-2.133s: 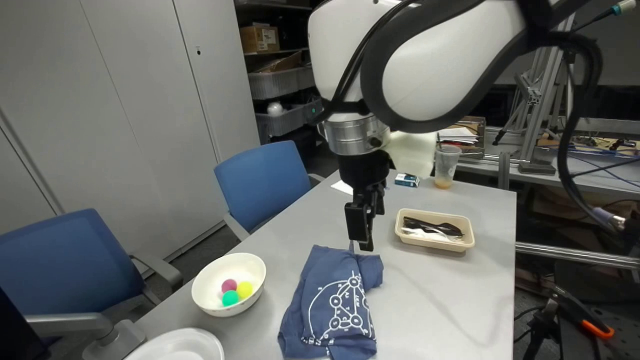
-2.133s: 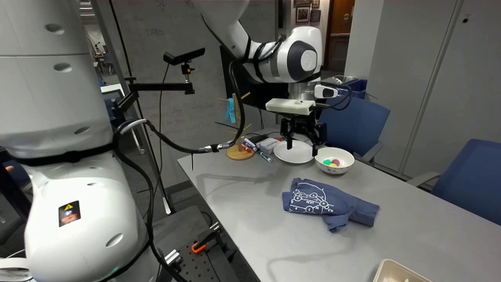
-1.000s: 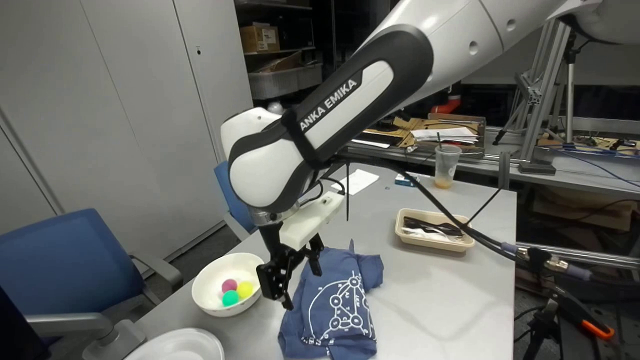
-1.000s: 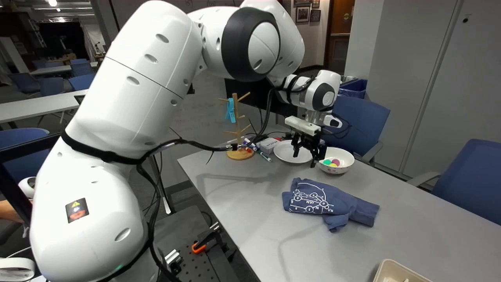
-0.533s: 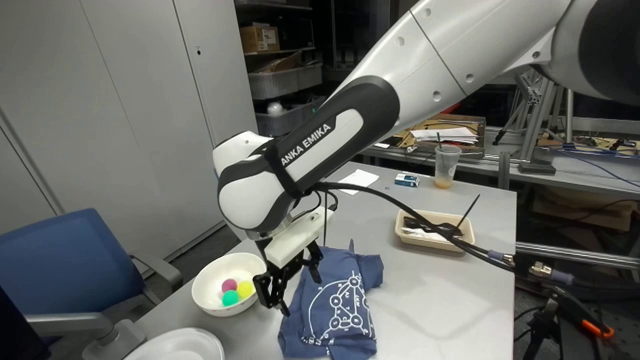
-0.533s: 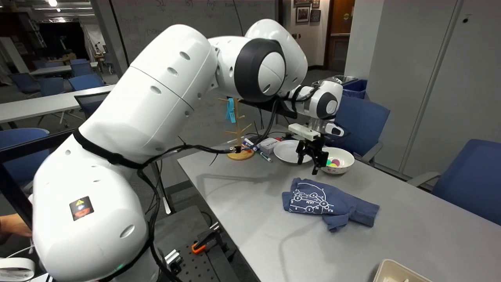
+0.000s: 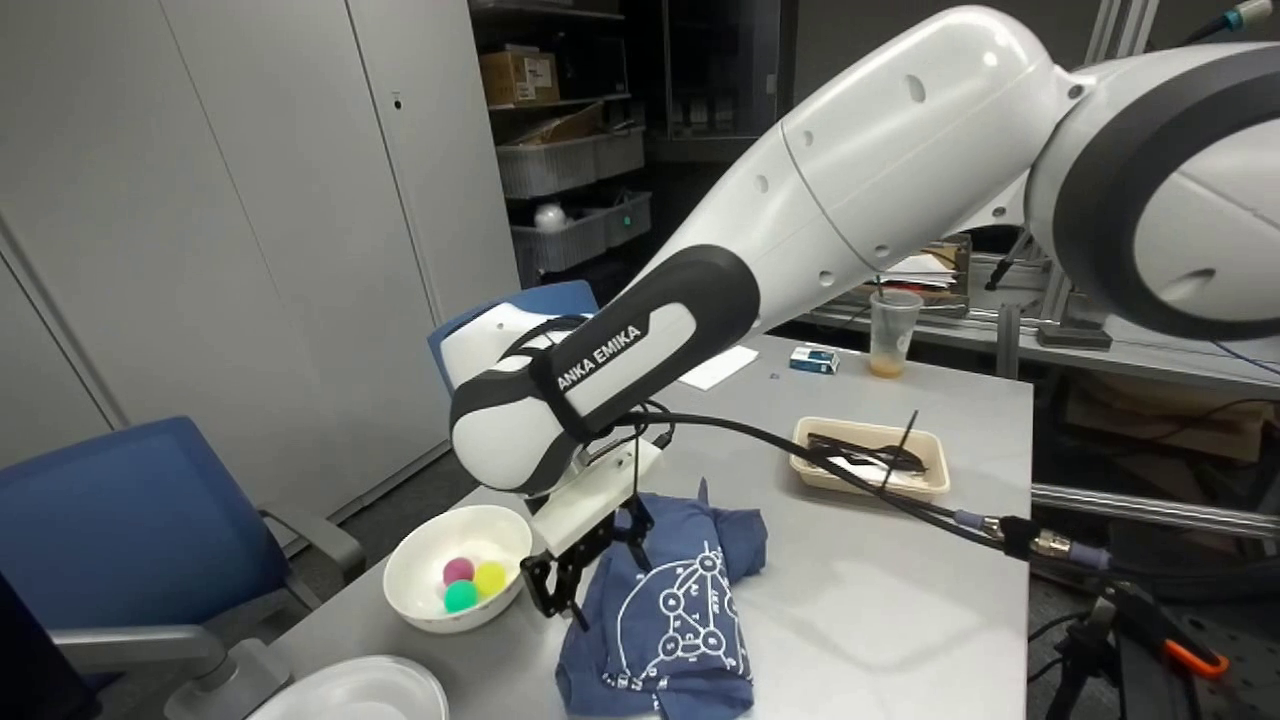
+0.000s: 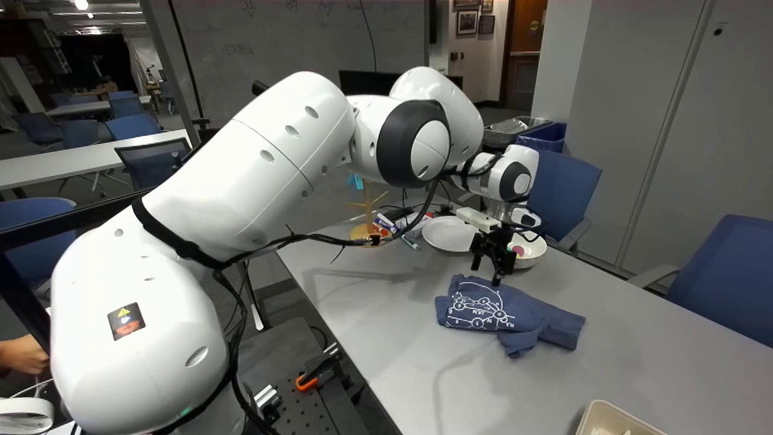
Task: Unfold the blue t-shirt once
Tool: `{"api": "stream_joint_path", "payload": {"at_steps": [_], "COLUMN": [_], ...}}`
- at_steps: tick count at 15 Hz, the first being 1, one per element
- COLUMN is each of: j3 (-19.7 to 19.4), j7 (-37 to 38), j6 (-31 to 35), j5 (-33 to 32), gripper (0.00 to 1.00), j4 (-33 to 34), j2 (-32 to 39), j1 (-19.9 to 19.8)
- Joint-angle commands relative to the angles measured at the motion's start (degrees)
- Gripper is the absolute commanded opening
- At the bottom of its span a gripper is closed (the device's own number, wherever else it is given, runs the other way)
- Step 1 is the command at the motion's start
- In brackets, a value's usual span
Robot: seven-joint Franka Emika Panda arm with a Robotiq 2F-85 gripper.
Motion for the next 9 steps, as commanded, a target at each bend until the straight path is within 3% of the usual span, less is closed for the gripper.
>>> {"api": "stream_joint_path", "payload": {"at_steps": [1, 4, 5, 6, 9], "j3": [-1.13, -1.16, -1.18, -1.16, -1.29], "j7": [2.64, 3.62, 3.95, 4.2, 4.82], "j6": [-4.19, -5.64, -6.1, -6.47, -7.3], "j5": [0.28, 0.25, 0.26, 0.3, 0.14], "gripper": [1.0, 0.99, 0.92, 0.75, 0.53], "j4": [6.5, 8.43, 9.07, 9.71, 11.13], "j2": [4.56, 6.25, 6.73, 7.14, 7.8], "j1": [1.35, 1.73, 1.86, 1.98, 2.4]}}
